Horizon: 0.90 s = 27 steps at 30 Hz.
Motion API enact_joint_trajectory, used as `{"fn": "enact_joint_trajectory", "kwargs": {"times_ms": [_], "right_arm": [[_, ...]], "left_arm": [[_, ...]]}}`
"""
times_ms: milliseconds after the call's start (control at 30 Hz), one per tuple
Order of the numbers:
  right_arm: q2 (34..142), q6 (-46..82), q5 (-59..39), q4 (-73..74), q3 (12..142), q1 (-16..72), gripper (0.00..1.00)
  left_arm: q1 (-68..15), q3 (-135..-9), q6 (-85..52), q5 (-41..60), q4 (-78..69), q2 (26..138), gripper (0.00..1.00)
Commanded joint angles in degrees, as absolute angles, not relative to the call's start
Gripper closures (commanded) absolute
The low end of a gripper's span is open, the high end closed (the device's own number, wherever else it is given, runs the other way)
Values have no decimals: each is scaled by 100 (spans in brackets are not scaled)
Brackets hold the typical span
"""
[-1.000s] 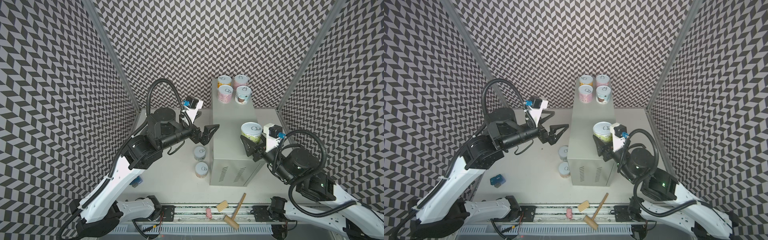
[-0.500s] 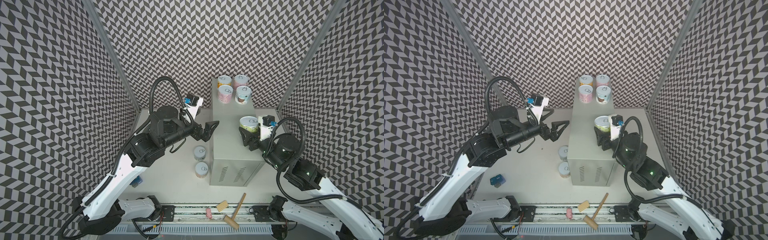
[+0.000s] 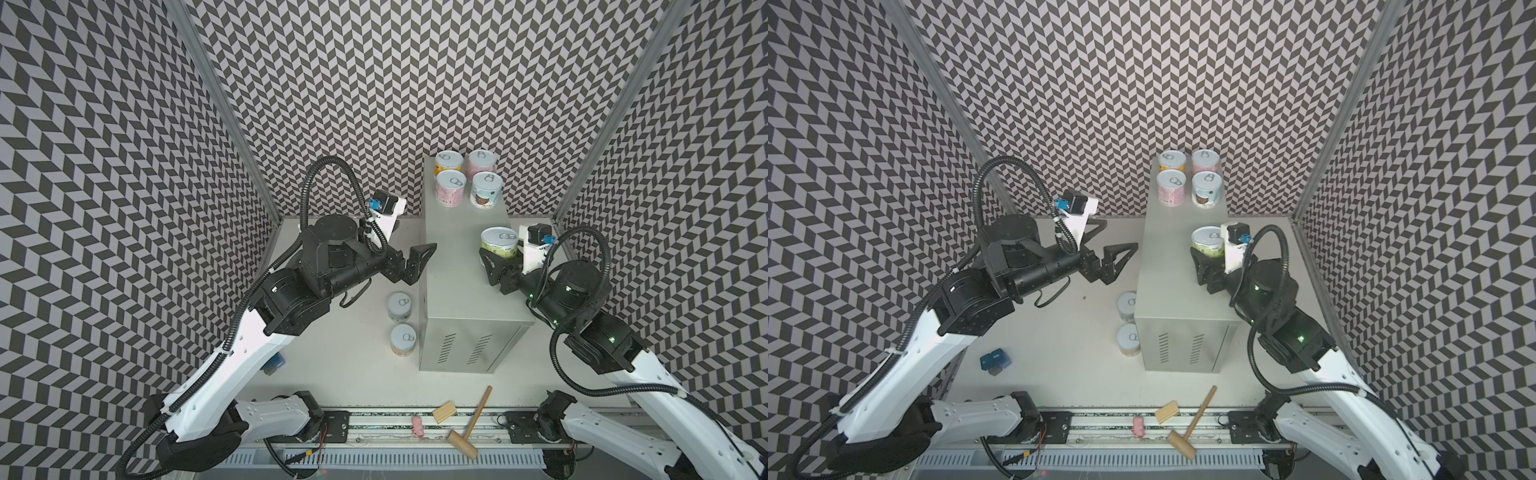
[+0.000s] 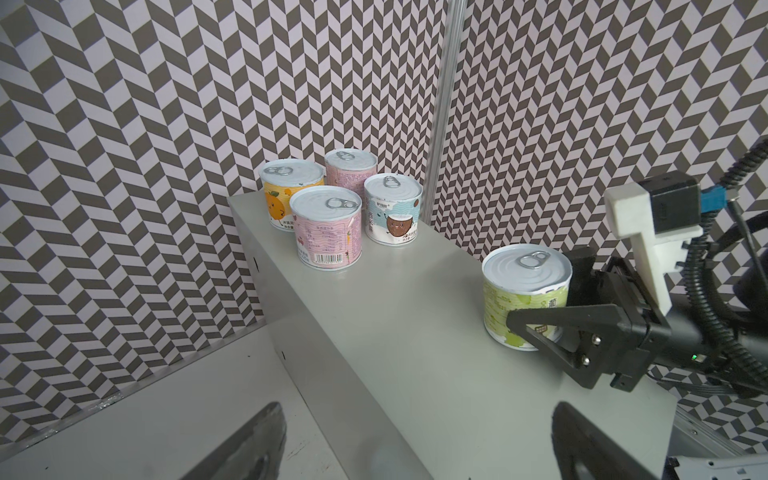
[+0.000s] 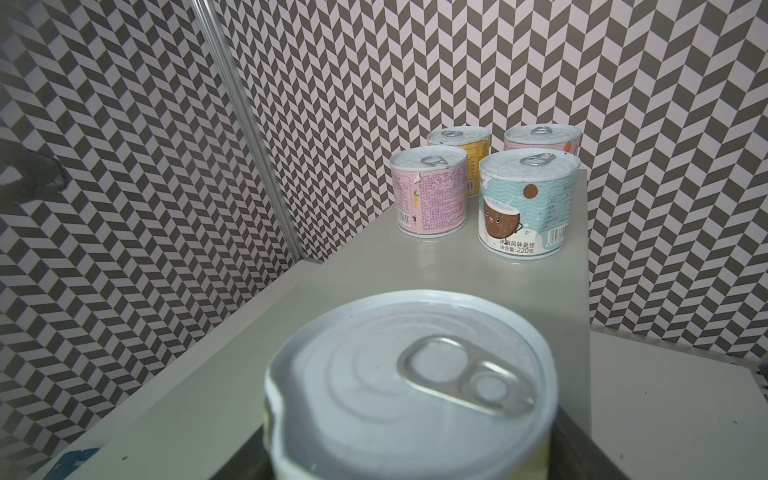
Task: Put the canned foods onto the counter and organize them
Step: 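Carry the green can onto the cabinet with the right gripper while the left withdraws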
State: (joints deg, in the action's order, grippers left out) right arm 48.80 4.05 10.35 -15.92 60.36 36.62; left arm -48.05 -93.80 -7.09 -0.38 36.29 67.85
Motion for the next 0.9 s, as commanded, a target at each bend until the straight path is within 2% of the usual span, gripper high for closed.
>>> {"fn": "enact_joint_trajectory", "kwargs": {"times_ms": [0, 867], "right_arm": [[4811, 361, 783, -1248, 6256, 3635, 33], [4576, 374, 573, -2296, 6429, 3630, 24]], "left_arm": [[-4839, -9321, -628, -71, 3430, 6724, 0], [-4834, -9072, -650, -67, 3305, 6609, 0]]}}
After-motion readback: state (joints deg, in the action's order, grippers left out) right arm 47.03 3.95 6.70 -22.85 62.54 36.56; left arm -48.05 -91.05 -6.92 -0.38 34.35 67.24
